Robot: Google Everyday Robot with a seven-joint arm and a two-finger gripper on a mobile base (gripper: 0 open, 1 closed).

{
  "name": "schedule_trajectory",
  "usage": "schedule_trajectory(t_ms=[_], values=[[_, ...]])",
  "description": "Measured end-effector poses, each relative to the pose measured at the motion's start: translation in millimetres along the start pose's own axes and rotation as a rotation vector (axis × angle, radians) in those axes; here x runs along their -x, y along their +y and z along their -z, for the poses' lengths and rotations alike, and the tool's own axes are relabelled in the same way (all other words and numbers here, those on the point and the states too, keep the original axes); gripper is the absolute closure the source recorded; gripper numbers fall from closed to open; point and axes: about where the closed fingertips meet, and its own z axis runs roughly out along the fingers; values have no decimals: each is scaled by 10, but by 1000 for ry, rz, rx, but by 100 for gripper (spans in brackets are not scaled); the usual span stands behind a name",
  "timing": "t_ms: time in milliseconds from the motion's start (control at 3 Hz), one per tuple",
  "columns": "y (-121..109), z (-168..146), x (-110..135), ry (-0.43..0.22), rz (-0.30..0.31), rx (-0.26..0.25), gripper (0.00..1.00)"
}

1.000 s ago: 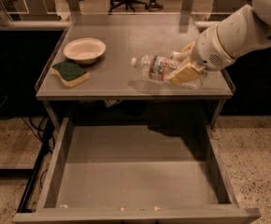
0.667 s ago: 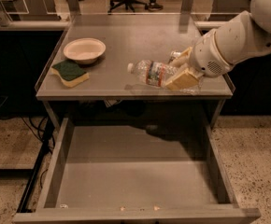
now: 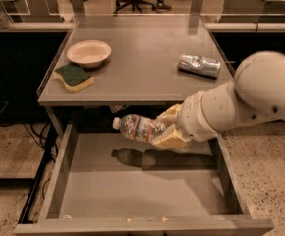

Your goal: Place water bottle into top drawer

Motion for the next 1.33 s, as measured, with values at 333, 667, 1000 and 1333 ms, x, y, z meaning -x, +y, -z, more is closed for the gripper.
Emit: schedule_trajectory(t_ms=[333, 667, 1000, 1333], values=[[93, -469, -188, 37, 16, 4, 100], [-12, -843, -490, 47, 10, -17, 100], [105, -1128, -701, 24, -5, -54, 100], [105, -1129, -702, 24, -5, -54, 100]])
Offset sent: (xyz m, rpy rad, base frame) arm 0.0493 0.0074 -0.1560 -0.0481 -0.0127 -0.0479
